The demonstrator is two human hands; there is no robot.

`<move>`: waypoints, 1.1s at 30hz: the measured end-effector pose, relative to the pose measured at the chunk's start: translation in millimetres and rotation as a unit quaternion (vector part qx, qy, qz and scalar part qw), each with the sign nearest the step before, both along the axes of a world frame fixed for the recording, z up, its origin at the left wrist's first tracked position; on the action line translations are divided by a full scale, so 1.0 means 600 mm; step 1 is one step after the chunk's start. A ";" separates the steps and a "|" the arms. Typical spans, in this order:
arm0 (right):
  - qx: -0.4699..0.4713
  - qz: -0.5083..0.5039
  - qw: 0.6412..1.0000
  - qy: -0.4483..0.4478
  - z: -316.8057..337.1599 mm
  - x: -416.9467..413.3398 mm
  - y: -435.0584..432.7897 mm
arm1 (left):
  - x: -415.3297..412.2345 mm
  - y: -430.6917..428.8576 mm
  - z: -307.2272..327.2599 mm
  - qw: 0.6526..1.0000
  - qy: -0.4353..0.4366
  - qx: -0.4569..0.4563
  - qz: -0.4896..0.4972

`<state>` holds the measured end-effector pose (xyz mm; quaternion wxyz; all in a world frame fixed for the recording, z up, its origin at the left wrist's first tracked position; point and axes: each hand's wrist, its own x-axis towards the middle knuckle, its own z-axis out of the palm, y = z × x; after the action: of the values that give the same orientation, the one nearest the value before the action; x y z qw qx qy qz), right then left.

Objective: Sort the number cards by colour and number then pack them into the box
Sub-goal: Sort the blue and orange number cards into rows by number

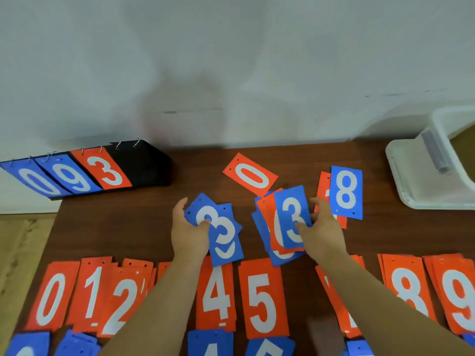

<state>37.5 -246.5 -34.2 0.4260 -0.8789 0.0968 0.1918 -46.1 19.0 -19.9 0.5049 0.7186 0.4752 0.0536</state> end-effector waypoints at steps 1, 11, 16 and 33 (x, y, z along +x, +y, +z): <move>-0.009 -0.011 1.000 -0.019 0.003 0.000 -0.006 | -0.002 0.001 0.003 1.000 -0.010 -0.004 -0.007; -0.082 -0.043 0.993 -0.073 0.042 0.013 -0.068 | 0.009 -0.015 0.045 0.995 -0.044 -0.033 -0.085; -0.033 -0.059 0.996 -0.058 0.063 0.008 -0.089 | 0.013 -0.046 0.065 0.992 -0.047 -0.038 -0.109; 0.199 -0.030 0.978 0.046 0.135 -0.162 -0.064 | -0.159 -0.062 0.130 0.986 -0.074 -0.129 -0.077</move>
<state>-59.7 -284.7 47.0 0.5929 -0.7635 0.1029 0.2344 -141.5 -18.0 58.0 0.6293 0.6762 0.3831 0.0058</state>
